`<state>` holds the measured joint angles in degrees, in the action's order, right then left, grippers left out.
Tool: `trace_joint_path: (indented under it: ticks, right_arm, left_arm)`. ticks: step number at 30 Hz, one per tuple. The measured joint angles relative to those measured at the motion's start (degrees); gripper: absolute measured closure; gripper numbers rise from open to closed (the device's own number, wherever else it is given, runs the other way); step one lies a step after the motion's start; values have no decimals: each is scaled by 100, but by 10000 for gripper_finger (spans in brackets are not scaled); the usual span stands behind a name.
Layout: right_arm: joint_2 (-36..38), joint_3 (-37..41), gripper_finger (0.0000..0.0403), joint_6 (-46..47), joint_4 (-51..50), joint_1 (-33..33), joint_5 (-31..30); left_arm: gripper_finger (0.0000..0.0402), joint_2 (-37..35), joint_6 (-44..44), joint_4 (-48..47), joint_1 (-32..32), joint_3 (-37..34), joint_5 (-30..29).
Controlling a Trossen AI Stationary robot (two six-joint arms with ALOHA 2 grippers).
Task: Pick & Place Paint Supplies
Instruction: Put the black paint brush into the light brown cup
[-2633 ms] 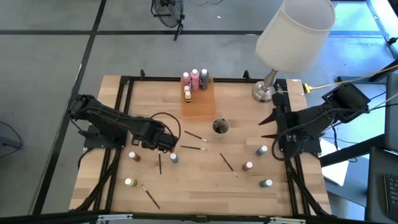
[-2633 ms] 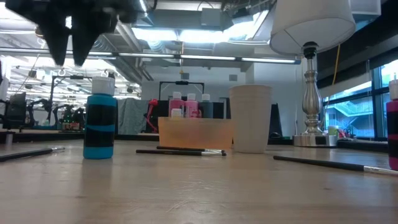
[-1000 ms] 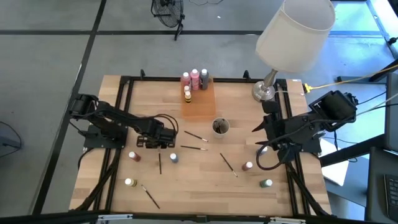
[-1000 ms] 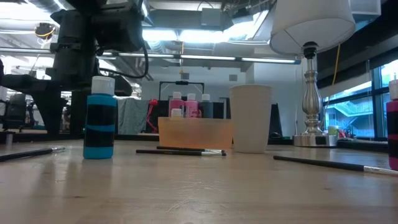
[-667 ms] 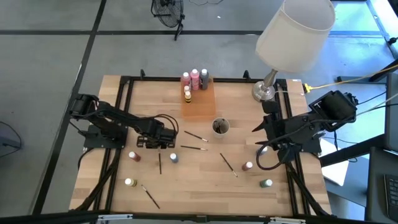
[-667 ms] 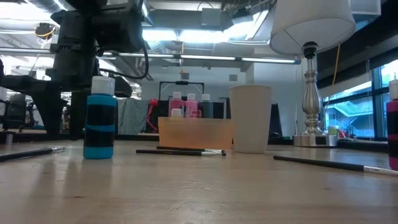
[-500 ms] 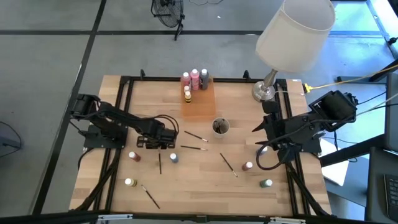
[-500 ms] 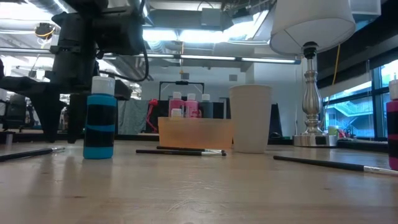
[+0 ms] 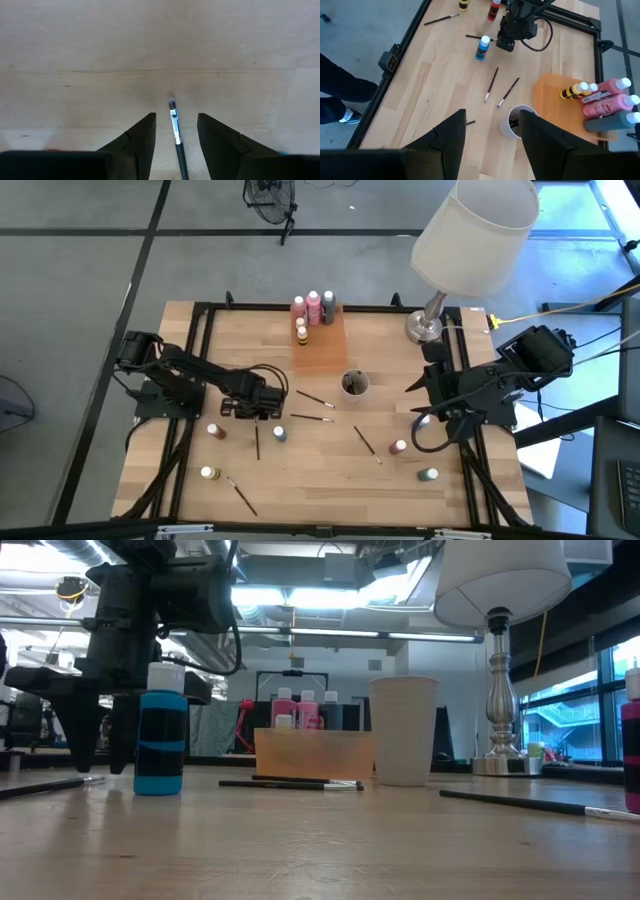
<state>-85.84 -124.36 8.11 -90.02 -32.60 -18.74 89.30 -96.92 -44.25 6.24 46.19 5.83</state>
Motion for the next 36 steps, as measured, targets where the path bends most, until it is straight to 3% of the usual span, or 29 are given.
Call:
trace_joint_path:
  ticks: [27,36]
  right_arm:
    - [2,4,216,43,2,-2,142]
    - [0,7,216,44,2,-2,144]
  left_arm:
    - [261,0,-288,-2,167,0,-328]
    - [261,0,-278,89,166,0,-135]
